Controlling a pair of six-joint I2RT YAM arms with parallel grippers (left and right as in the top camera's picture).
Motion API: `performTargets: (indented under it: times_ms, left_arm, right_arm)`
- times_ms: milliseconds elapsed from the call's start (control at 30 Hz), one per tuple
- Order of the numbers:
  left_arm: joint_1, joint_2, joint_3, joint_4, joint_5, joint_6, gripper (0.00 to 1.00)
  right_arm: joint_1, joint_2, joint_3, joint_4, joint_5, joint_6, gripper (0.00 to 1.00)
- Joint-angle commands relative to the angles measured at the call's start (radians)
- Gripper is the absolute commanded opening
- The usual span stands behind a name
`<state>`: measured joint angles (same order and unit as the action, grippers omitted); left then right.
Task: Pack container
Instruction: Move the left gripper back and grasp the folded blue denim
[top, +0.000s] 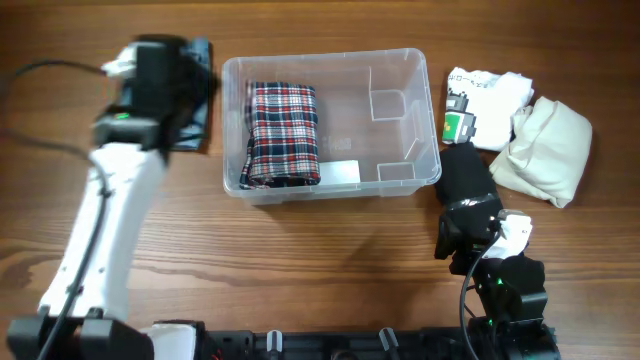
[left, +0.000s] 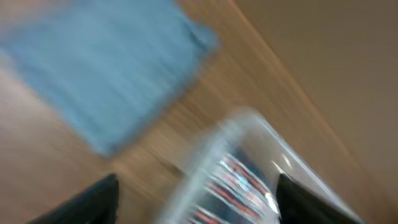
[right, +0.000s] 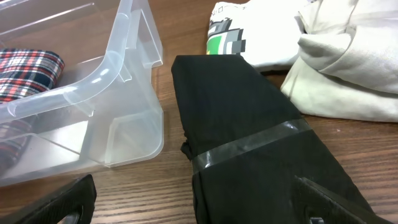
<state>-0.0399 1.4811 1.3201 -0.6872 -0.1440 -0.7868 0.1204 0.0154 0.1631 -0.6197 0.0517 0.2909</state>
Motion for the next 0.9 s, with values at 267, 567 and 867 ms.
performTargets:
  times_ms: [267, 567, 867]
  left_arm:
    - [0.566, 0.302, 0.008, 0.110, 0.498, 0.608, 1.00]
    - [0.599, 0.558, 0.008, 0.323, 0.600, 0.634, 1.00]
    - [0.558, 0.629, 0.008, 0.357, 0.654, 0.634, 0.98]
  right_arm:
    - [-0.007, -0.002, -0.002, 0.002, -0.008, 0.005, 1.00]
    - [-0.007, -0.002, -0.002, 0.002, -0.008, 0.004, 1.00]
    - [-0.007, -0.002, -0.002, 0.002, -0.008, 0.004, 1.00]
